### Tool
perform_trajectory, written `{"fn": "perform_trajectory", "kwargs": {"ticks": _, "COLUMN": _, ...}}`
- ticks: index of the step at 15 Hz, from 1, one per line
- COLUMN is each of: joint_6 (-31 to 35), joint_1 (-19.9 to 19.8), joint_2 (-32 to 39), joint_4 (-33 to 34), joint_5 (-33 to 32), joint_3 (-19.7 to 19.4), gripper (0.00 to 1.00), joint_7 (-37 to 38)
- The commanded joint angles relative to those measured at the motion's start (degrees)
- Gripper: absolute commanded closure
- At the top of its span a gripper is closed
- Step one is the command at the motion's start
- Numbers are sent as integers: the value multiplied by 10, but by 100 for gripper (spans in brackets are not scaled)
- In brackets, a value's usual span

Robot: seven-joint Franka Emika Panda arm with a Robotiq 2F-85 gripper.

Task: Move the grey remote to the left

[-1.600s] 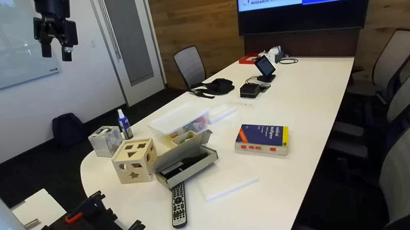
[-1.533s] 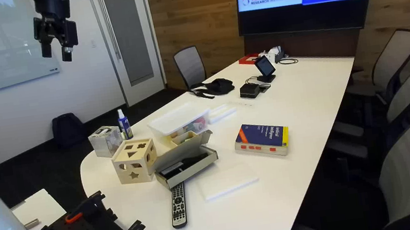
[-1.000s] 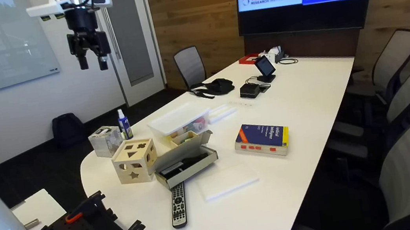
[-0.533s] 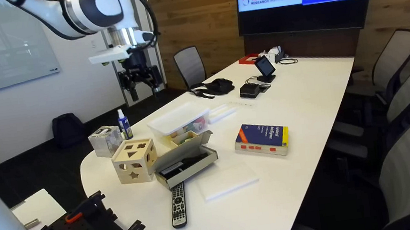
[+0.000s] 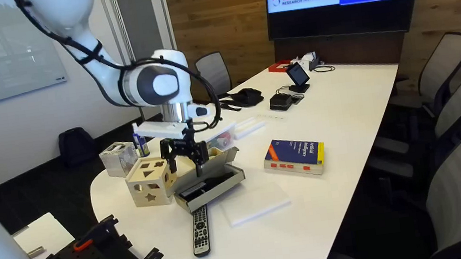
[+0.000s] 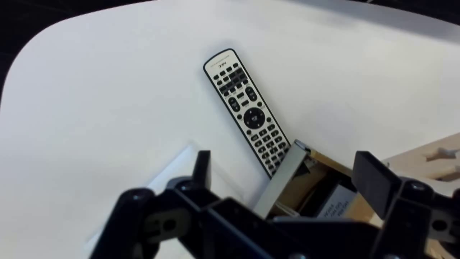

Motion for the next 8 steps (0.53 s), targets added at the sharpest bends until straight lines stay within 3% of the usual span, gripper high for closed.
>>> {"fn": "perform_trajectory", "kwargs": {"ticks": 1, "joint_6": 67, "joint_1": -21, "joint_2": 104, "joint_4": 15, "joint_5": 6, "joint_3": -4, "gripper": 0, "joint_7": -32}}
{"fn": "perform_trajectory", "kwargs": {"ticks": 4, "joint_6": 127, "joint_1": -42, "joint_2": 189, "joint_4": 38, "joint_5": 8, "joint_3": 6, "gripper": 0, "joint_7": -59}}
{"fn": "perform_trajectory", "kwargs": {"ticks": 8, "joint_6": 151, "joint_1": -52, "joint_2": 266, "joint_4": 84, "joint_5": -2, "joint_3": 14, "gripper": 0, "joint_7": -78}}
